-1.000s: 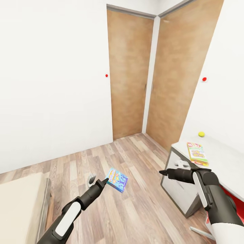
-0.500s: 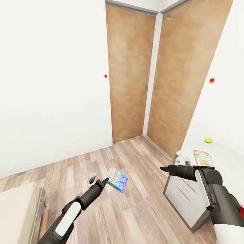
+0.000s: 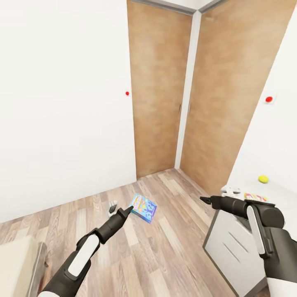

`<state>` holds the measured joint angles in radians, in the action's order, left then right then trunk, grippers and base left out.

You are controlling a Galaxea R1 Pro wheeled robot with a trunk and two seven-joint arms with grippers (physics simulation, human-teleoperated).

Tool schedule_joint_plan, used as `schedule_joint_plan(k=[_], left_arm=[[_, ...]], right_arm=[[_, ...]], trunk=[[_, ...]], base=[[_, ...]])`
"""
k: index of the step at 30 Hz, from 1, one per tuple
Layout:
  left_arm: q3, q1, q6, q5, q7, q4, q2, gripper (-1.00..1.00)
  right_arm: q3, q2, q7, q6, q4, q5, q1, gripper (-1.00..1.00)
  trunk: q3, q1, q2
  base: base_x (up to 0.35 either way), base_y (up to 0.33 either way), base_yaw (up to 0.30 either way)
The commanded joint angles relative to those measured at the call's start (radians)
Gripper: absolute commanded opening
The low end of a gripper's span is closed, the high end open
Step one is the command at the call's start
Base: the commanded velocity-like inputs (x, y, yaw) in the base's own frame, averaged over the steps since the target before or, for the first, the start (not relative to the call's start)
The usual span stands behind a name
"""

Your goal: Put all the toys in the child's room - the three board games (two on the bed and one on the table), the two jigsaw puzzles on the table, and the tennis ball on the table - inside the toy box on the table in the child's room.

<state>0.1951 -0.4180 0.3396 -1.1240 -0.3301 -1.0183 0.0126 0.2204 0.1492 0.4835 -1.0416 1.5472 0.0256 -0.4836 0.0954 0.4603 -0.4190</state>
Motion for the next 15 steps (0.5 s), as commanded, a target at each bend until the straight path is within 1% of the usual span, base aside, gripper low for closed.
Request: schedule_joint_plan(k=[1,2,3,6,7,8,9,10,12,13,15], left_arm=[[0.001,-0.010,0.013,-0.008,0.009,-0.011,0.001,-1.00],[0.001,-0.021,0.022,-0.008,0.020,-0.021,0.001,-1.00],[0.001,-0.021,0.022,-0.008,0.020,-0.021,0.001,-1.00],[0.001,-0.063,0.049,-0.008,0.052,-0.048,0.000,-1.00],[0.001,-0.063,0.049,-0.008,0.052,-0.048,0.000,-1.00],[0.001,-0.093,0.067,-0.009,0.072,-0.071,-0.001,-1.00],[0.001,-0.107,0.077,-0.009,0.082,-0.086,-0.002,-1.00],[0.001,-0.107,0.077,-0.009,0.082,-0.086,-0.002,-1.00],[0.004,-0.129,0.100,-0.009,0.106,-0.129,-0.005,-1.00],[0.004,-0.129,0.100,-0.009,0.106,-0.129,-0.005,-1.00],[0.014,-0.140,0.123,-0.010,0.137,-0.186,-0.008,-1.00]], right_arm=[[0.007,0.001,0.001,-0.006,0.010,0.003,0.000,1.00],[0.014,0.001,0.002,-0.006,0.017,0.003,0.000,1.00],[0.014,0.001,0.002,-0.006,0.017,0.003,0.000,1.00],[0.042,0.004,0.002,-0.006,0.032,0.004,0.000,1.00],[0.042,0.004,0.002,-0.006,0.032,0.004,0.000,1.00],[0.057,0.006,0.003,-0.006,0.042,0.004,0.000,1.00],[0.062,0.008,0.004,-0.006,0.046,0.004,0.000,1.00],[0.062,0.008,0.004,-0.006,0.046,0.004,0.000,1.00],[0.075,0.015,0.005,-0.006,0.053,0.005,-0.001,1.00],[0.075,0.015,0.005,-0.006,0.053,0.005,-0.001,1.00],[0.095,0.030,0.007,-0.006,0.057,0.005,-0.002,1.00]], trunk=[[0.002,0.001,-0.002],[0.002,0.001,-0.002],[0.002,0.001,-0.002],[0.002,0.001,-0.002],[0.002,0.001,-0.002],[0.002,0.001,-0.002],[0.002,0.001,-0.002],[0.003,0.001,-0.002],[0.003,0.001,-0.002],[0.003,0.001,-0.002],[0.003,0.001,-0.002]], base=[[0.325,0.000,-0.007],[0.326,0.000,-0.024],[0.326,0.000,-0.024],[0.326,0.000,-0.066],[0.327,0.000,-0.085],[0.328,0.000,-0.132],[0.328,0.000,-0.161],[0.328,0.000,-0.161],[0.287,0.000,-0.194],[0.268,0.000,-0.204],[0.193,0.000,-0.225]])
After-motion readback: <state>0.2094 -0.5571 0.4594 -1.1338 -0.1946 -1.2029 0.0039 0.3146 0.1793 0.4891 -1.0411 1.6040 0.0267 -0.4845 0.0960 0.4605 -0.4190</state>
